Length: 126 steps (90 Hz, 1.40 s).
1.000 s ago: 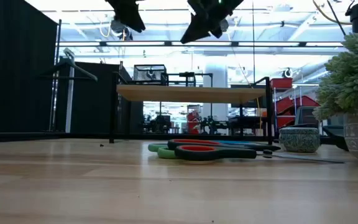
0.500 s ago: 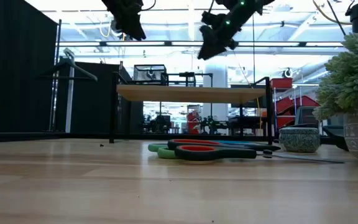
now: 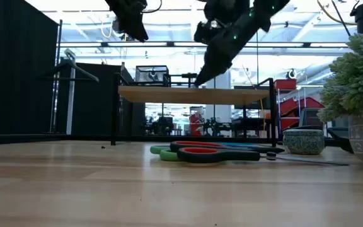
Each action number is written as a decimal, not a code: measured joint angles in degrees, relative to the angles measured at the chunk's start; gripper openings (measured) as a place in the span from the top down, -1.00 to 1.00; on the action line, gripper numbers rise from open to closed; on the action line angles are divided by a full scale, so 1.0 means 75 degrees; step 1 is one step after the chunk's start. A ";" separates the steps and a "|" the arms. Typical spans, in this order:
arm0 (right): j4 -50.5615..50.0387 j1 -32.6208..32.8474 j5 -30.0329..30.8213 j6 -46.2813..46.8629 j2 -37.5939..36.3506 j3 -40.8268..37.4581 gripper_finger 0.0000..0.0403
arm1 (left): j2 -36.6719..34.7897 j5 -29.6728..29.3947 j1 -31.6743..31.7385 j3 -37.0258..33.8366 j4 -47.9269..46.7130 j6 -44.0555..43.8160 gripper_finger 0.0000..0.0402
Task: Pick and place office supplies into organizer
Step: Adjust the wooden shelf
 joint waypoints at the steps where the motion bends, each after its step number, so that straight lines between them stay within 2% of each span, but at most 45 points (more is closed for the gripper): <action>1: 0.0088 0.0013 0.0014 0.0002 0.0017 -0.0033 0.96 | 0.0000 0.0002 -0.0002 0.0000 0.0002 -0.0002 -0.20; 16: 0.0740 0.0029 0.0373 0.0061 0.0315 -0.0195 0.97 | -0.0003 -0.0007 0.0001 0.0000 -0.0013 0.0001 -0.20; 60: 0.1565 -0.0354 0.0333 0.0081 0.0618 -0.0201 1.00 | -0.0003 -0.0010 -0.0013 0.0000 -0.0007 0.0013 -0.20; 126: 0.1899 -0.0510 0.0469 0.0049 0.0919 -0.0187 1.00 | -0.0006 -0.0024 -0.0019 0.0000 0.0013 0.0010 -0.20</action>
